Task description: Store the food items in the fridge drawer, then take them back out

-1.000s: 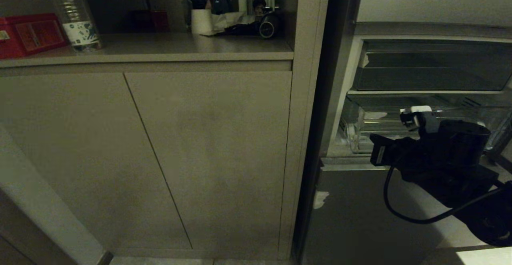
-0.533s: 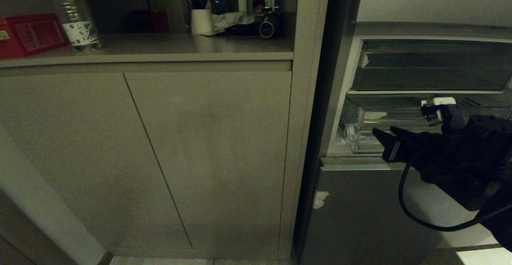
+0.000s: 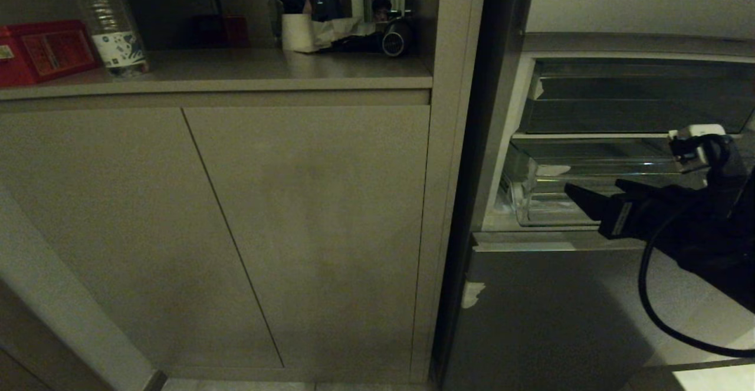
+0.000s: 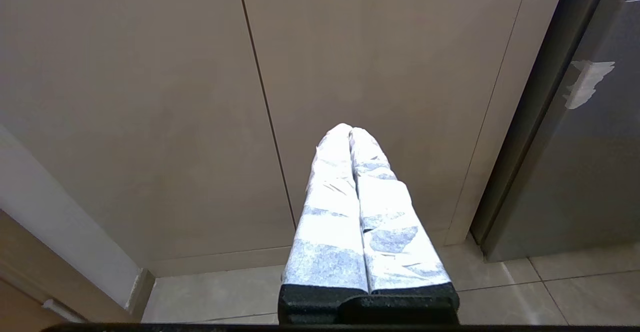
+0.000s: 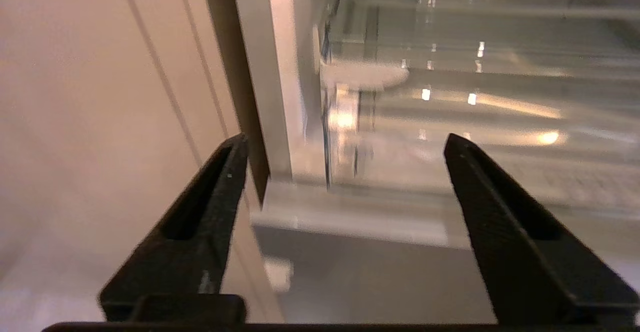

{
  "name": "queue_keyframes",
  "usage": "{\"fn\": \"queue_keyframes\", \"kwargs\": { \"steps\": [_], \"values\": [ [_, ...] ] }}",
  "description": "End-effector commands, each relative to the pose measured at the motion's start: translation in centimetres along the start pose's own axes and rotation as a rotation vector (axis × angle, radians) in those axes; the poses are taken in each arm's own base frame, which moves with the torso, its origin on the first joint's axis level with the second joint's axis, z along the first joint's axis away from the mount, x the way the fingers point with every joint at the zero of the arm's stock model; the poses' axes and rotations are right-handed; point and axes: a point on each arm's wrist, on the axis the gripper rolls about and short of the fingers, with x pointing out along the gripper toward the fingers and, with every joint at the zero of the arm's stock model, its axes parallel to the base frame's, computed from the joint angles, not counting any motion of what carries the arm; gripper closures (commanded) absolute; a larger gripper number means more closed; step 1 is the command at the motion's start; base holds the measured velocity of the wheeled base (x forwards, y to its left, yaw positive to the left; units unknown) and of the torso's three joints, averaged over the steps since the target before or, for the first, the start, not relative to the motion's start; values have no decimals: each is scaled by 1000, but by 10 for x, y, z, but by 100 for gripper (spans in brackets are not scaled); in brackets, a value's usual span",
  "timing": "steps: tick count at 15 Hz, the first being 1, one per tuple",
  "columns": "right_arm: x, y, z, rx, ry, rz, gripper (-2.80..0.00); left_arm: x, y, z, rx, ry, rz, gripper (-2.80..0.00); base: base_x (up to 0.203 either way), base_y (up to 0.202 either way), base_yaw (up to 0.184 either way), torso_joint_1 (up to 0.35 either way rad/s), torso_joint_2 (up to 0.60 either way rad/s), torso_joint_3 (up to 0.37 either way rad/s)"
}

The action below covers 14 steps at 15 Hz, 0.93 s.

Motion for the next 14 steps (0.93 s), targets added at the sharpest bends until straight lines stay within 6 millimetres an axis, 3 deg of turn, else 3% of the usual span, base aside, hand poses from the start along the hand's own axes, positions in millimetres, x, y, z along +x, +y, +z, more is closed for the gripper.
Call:
{"fn": "queue_keyframes", "kwargs": {
  "steps": [1,6,8,10,14],
  "values": [
    [-45,-4,19,0,3,14,-280,0,0,0,0,2,0,0,0,0,0,0,0,0],
    [-120,-13,16,-5,67,29,-280,0,0,0,0,2,0,0,0,0,0,0,0,0],
    [-122,-13,20,-7,88,25,-280,0,0,0,0,0,0,0,0,0,0,0,0,0],
    [-93,-10,30,-12,142,16,-280,0,0,0,0,2,0,0,0,0,0,0,0,0],
    [10,-8,34,-20,304,-29,-280,0,0,0,0,0,0,0,0,0,0,0,0,0]
  ]
}}
